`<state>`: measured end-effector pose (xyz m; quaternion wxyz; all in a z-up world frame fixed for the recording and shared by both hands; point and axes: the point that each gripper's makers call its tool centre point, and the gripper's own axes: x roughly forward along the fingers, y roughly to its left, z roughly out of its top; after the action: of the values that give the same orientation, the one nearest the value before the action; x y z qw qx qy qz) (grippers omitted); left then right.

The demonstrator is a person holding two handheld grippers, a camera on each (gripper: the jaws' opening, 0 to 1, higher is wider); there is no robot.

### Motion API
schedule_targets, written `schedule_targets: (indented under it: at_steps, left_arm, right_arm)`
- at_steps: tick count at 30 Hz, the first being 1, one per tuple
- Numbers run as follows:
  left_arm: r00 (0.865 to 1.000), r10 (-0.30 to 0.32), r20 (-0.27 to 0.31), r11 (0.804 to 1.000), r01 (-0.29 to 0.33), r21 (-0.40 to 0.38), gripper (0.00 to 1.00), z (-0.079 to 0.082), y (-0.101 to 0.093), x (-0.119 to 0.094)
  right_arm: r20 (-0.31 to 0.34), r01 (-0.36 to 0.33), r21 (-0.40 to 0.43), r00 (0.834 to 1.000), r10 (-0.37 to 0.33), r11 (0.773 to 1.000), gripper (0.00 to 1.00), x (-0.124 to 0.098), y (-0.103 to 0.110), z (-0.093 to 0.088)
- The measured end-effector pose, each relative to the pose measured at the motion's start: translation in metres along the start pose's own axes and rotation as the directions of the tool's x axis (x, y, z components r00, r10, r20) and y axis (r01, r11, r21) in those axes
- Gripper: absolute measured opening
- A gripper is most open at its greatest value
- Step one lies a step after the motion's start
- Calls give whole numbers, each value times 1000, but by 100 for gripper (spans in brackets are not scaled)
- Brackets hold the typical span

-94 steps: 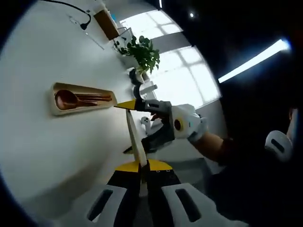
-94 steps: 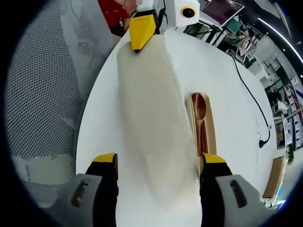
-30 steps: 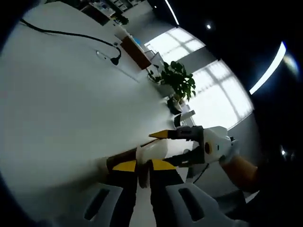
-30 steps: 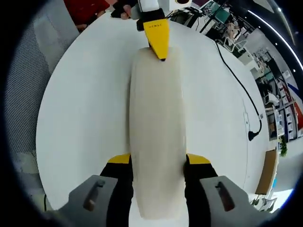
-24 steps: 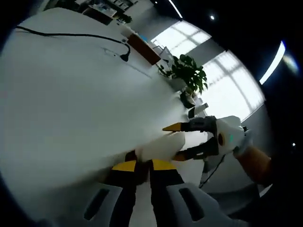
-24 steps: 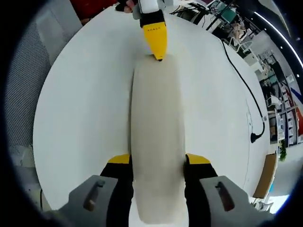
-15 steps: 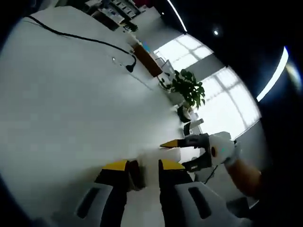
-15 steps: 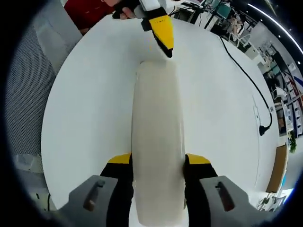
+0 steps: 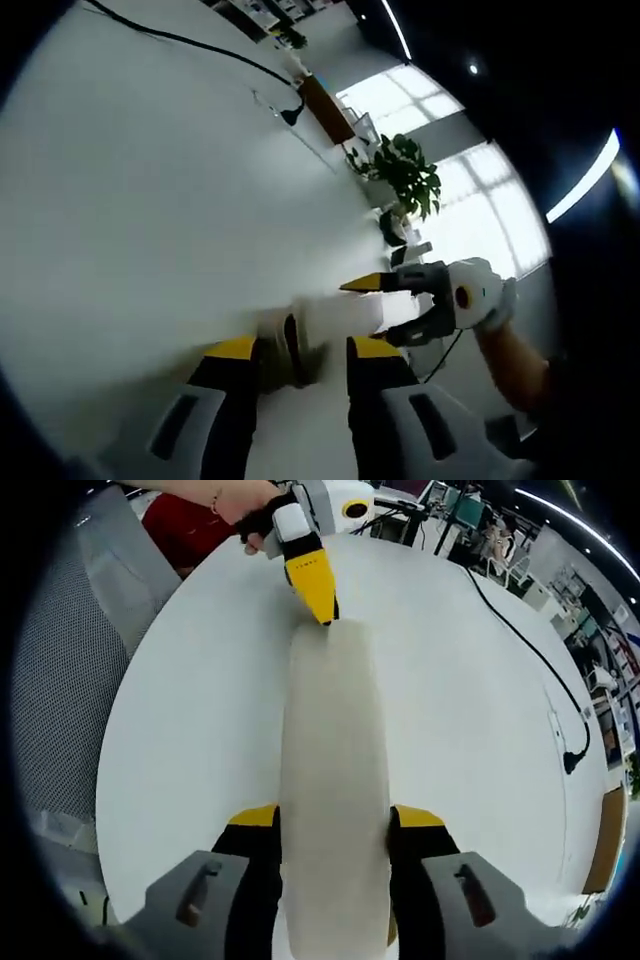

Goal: Arrange the utensils inside the cutlery case until each visible utensil rests in its matching compartment.

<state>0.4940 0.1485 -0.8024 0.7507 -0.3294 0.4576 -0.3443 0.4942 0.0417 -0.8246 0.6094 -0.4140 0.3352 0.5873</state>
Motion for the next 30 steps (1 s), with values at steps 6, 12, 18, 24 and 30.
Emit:
schedule_targets:
  at_steps: [6, 12, 18, 24, 30]
  left_arm:
    - [999, 26, -31, 999, -25, 32, 27, -5, 7, -3]
    - [998, 13, -57, 999, -11, 35, 27, -15, 4, -5]
    - [997, 23, -76, 998, -19, 59, 29, -23, 3, -22]
    - [997, 28, -66, 999, -25, 41, 29, -28, 9, -33]
    - [998, 22, -60, 999, -20, 38, 29, -29, 6, -38]
  right_arm:
    - [-12, -22, -13, 1000, 21, 1000, 40, 0, 10, 2]
    - [-35, -54, -33, 998, 53, 998, 40, 1, 25, 8]
    - [-121, -90, -21, 989, 87, 996, 40, -2, 52, -1]
    - [-149, -120, 73, 980, 130, 990, 40, -3, 67, -1]
    - [-137, -74, 114, 987, 90, 991, 40, -2, 64, 5]
